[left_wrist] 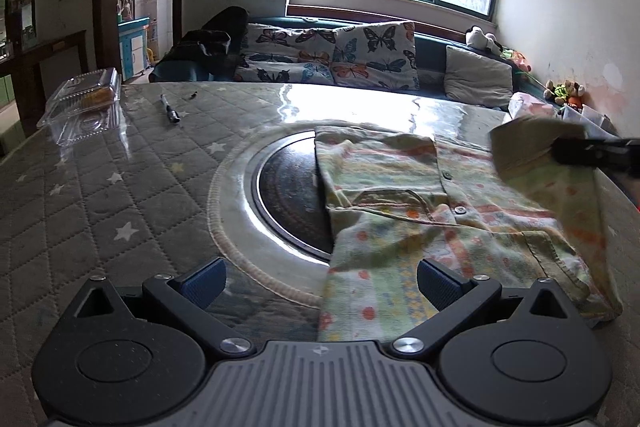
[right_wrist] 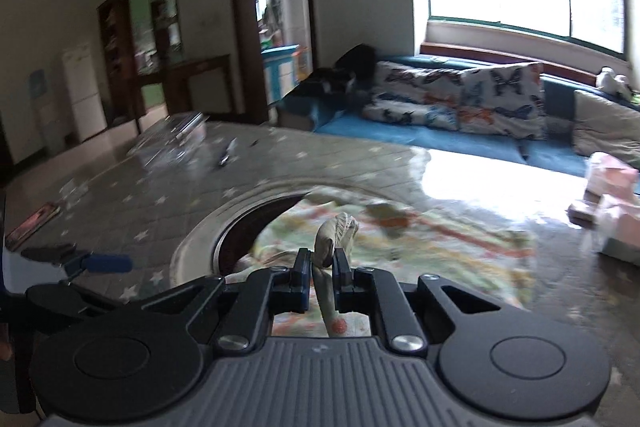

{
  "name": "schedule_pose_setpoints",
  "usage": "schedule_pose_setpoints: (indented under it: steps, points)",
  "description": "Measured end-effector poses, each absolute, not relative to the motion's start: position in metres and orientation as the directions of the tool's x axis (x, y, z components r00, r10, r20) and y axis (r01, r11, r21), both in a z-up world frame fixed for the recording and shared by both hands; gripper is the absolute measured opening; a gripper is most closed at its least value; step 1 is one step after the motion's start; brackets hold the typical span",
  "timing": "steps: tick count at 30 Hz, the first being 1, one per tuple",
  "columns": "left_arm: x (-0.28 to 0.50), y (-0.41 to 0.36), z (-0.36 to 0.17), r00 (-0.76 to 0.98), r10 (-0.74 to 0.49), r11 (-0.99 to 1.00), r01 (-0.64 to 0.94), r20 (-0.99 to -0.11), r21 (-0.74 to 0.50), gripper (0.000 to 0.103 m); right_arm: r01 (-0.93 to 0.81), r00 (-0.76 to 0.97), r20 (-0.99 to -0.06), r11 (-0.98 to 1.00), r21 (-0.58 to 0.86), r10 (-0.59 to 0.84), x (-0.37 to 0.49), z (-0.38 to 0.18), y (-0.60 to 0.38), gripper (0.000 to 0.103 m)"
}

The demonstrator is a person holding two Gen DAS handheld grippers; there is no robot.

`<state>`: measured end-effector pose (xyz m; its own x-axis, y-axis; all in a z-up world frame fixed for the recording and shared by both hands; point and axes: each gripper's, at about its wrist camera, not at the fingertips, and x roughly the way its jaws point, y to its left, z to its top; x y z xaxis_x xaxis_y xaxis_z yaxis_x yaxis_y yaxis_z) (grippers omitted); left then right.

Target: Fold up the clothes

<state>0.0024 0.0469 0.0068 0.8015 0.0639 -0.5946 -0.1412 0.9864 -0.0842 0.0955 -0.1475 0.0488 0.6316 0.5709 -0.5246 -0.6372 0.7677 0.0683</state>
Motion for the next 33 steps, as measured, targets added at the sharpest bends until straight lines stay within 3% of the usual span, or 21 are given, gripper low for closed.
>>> schedule_pose_setpoints:
  steps: [4, 12, 13, 20, 33]
  points:
    - [0.001, 0.050, 0.008, 0.806, 0.074, 0.986, -0.146, -0.587, -0.076, 0.103, -0.683, 0.582, -0.560, 0.728, 0.056, 0.589, 0.090, 0.039, -0.130, 0.011]
    - [0.006, 0.051, 0.009, 0.803, 0.081, 0.985, -0.154, -0.590, -0.076, 0.103, -0.741, 0.510, -0.618, 0.671, 0.039, 0.598, 0.076, 0.025, -0.115, 0.028]
    - [0.007, 0.050, 0.009, 0.803, 0.083, 0.985, -0.154, -0.590, -0.072, 0.103, -0.740, 0.509, -0.621, 0.672, 0.039, 0.597, 0.075, 0.025, -0.118, 0.035]
    - [0.017, 0.040, 0.014, 0.809, 0.081, 0.989, -0.138, -0.582, -0.055, 0.103, -0.703, 0.513, -0.650, 0.709, 0.058, 0.561, 0.074, 0.022, -0.156, 0.044]
    - [0.041, 0.007, 0.005, 0.799, 0.068, 0.998, -0.056, -0.597, 0.039, 0.103, -0.525, 0.556, -0.720, 0.847, 0.083, 0.415, 0.089, -0.020, -0.227, 0.041]
